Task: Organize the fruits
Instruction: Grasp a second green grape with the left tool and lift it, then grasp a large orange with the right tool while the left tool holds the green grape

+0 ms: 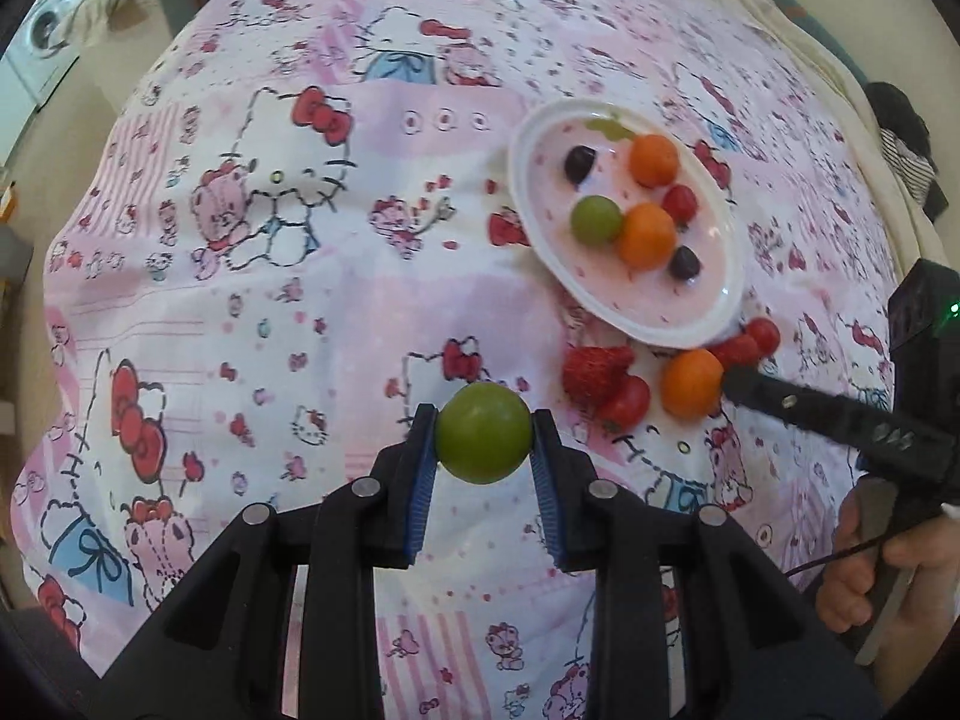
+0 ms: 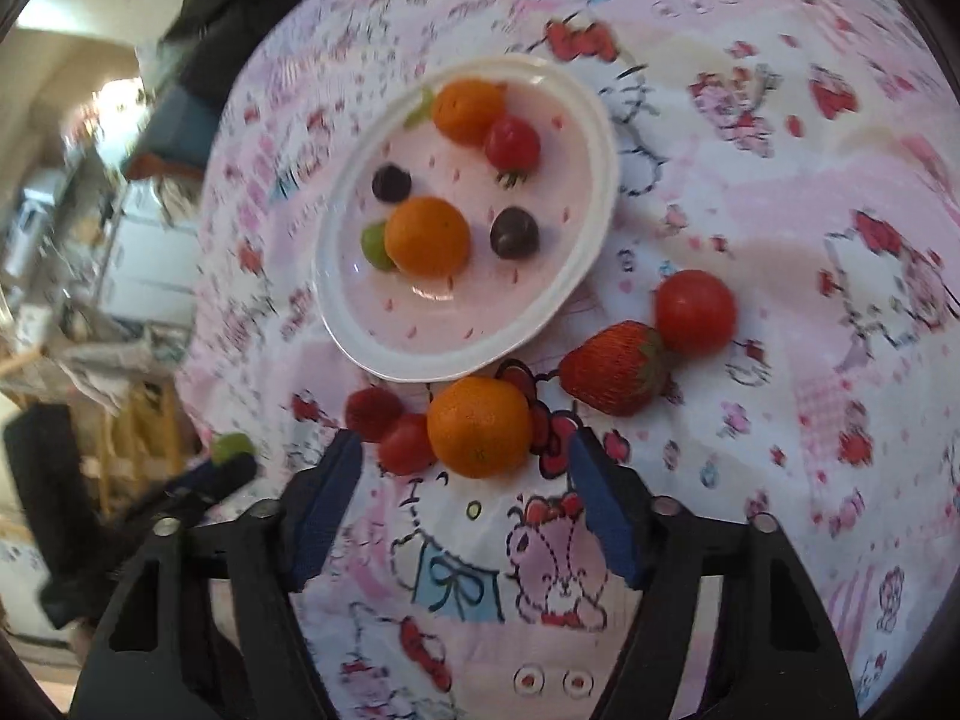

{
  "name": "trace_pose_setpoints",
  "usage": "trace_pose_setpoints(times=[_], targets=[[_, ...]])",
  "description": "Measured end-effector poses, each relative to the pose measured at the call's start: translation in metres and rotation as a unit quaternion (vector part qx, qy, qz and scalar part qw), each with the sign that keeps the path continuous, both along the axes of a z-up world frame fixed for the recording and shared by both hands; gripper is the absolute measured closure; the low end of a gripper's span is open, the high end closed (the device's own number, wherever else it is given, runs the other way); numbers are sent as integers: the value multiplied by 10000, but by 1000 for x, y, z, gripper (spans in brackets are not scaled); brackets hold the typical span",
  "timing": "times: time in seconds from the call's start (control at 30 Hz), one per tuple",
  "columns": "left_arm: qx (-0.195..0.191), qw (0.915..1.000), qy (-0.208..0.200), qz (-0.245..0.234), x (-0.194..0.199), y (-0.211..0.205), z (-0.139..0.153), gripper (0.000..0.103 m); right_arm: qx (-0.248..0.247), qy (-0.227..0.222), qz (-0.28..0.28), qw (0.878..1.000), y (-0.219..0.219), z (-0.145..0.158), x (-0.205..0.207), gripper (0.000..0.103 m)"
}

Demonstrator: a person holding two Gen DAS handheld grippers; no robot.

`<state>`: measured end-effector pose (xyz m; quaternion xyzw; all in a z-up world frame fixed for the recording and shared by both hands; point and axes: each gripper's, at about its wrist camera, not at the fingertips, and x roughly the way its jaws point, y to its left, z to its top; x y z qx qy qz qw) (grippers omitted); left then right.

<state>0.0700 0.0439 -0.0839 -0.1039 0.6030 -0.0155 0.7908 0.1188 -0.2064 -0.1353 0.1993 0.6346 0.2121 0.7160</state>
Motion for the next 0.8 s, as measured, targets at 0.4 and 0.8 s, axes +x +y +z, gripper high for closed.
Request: trace_pose_setpoints(times=[0.4, 0.8], targets=[[152, 9998, 42, 149, 9, -6, -15, 76, -634, -118, 506, 9966, 23, -17, 3, 57], [583, 9979, -229, 135, 10, -9, -15, 77, -339, -205, 345, 9986, 9, 4, -8, 57]])
